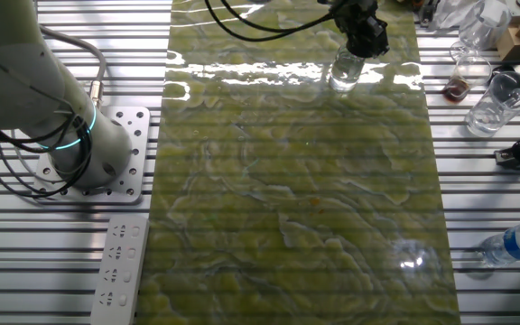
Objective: Screw the lid onto the jar
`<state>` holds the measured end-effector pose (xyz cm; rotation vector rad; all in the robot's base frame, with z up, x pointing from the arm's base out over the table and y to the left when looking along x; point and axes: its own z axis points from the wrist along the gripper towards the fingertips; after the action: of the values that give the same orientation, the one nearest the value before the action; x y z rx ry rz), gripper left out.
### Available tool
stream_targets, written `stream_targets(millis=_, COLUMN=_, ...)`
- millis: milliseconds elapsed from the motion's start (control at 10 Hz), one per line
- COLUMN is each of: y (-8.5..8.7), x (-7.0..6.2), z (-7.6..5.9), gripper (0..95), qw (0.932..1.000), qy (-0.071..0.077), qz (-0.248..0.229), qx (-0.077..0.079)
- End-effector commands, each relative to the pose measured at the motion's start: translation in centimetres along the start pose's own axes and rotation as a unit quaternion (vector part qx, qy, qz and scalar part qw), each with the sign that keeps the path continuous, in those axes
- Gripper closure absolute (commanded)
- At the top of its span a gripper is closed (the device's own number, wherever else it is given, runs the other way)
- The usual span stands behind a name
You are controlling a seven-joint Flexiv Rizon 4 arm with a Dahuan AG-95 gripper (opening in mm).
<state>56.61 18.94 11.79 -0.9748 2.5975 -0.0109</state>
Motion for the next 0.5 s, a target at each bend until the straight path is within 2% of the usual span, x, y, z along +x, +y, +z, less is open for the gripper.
stream_targets(millis=100, y=0.06, x=-0.10, z=-0.05, gripper=57.0, qw=1.0000, qy=0.001, qz=0.000, qx=-0.005)
stream_targets(millis=500, y=-0.26, x=-0.13, z=-0.28, gripper=57.0, qw=1.0000, qy=-0.004, qz=0.006, qx=-0.003)
